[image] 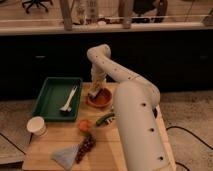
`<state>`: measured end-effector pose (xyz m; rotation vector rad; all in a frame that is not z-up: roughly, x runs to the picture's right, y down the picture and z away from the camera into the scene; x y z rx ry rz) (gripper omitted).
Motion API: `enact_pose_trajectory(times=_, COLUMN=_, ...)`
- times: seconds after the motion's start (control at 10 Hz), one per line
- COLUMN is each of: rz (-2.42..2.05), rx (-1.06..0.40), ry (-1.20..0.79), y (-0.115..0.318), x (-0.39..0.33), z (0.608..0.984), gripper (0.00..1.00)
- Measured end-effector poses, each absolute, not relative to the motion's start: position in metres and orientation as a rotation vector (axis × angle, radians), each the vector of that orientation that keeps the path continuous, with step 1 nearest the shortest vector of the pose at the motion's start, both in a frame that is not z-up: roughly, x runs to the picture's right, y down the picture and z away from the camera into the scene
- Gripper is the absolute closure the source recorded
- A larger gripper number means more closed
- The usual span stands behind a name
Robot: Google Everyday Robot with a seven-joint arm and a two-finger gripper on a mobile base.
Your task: Wipe red bowl with eraser
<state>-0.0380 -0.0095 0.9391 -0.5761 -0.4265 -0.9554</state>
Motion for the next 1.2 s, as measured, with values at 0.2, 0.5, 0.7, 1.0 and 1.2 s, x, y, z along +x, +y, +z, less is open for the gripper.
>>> enact_pose_trajectory(times=0.2, rz=-0.985, rx=-0.587, ry=-0.454, y=0.008, x=-0.035, z=0.924, gripper=1.00)
enact_pose_trajectory(times=0.5, rz=-0.990, rx=-0.628, ry=-0.439, y=0.018, x=-0.009, z=0.912, gripper=1.00)
enact_pose_trajectory(times=0.7, rz=-0.965, rx=-0.661, ry=-0.387, y=0.014, x=0.023, z=0.912, gripper=1.00)
enact_pose_trajectory(times=1.0, rz=-0.926, rx=-0.661, ry=-0.350, y=-0.005, x=0.041, z=0.920, gripper=1.00)
enact_pose_trajectory(times=1.2, rz=-0.915, rx=-0.657, ry=-0.337, y=-0.017, x=0.045, z=0.925, gripper=1.00)
